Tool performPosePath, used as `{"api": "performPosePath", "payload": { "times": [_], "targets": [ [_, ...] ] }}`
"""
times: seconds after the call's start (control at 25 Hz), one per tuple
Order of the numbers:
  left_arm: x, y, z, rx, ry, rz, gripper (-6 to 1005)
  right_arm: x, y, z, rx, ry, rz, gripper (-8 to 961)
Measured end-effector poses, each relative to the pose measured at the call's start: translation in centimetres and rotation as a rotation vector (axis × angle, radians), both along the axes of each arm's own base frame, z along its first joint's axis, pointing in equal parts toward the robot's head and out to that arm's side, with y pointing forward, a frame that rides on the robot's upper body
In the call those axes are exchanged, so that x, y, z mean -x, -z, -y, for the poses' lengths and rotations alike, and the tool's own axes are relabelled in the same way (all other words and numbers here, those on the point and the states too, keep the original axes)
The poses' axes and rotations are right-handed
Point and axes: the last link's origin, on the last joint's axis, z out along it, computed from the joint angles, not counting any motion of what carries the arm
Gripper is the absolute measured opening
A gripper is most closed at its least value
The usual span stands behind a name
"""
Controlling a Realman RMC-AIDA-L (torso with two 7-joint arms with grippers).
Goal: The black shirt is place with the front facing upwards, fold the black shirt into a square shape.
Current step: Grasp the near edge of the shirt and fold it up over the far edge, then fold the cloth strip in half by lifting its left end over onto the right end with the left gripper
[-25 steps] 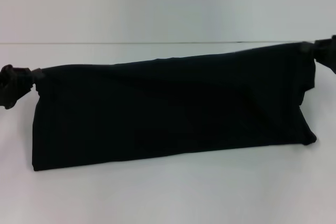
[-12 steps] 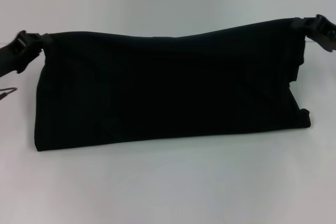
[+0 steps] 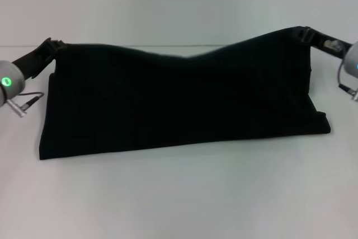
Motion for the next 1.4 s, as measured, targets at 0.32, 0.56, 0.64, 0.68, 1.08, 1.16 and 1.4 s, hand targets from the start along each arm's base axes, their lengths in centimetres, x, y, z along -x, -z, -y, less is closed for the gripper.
{"api": "performPosePath", "payload": {
  "times": [0.32,0.56,0.64,0.68,1.08,1.16,1.4],
  "targets": [
    [-0.6,1.3,-0.3,-0.036,-0.005,-0.038,202,-0.5,1.2,-0.4,-0.044,0.035,0.123,226],
    [-0.3,1.6,0.4,-0.016,0.021,-0.013,323,-1.5,0.8,0.2,-0.069,0.054,0.069,495],
    [-0.7,1.2,1.1,0.006,0.1,0.021,390,-1.7,0.1,0.9,-0.073,0.003,0.024,574],
    [-0.9,0.9,1.5,0.017,0.146,0.041,438,-1.6,-0.2,1.2,-0.07,-0.034,0.005,614],
    [0.4,-3.8,7.6,0.352,0.313,0.265,807,0.3,-0.3,8.5,0.24,-0.708,0.178,842],
    [0.7,-4.7,9.2,0.393,0.329,0.302,809,0.3,0.8,9.5,0.282,-0.776,0.218,841],
    [2.9,-5.4,12.9,0.423,0.276,0.342,808,0.3,4.5,10.5,0.35,-0.811,0.329,846]
  ]
}}
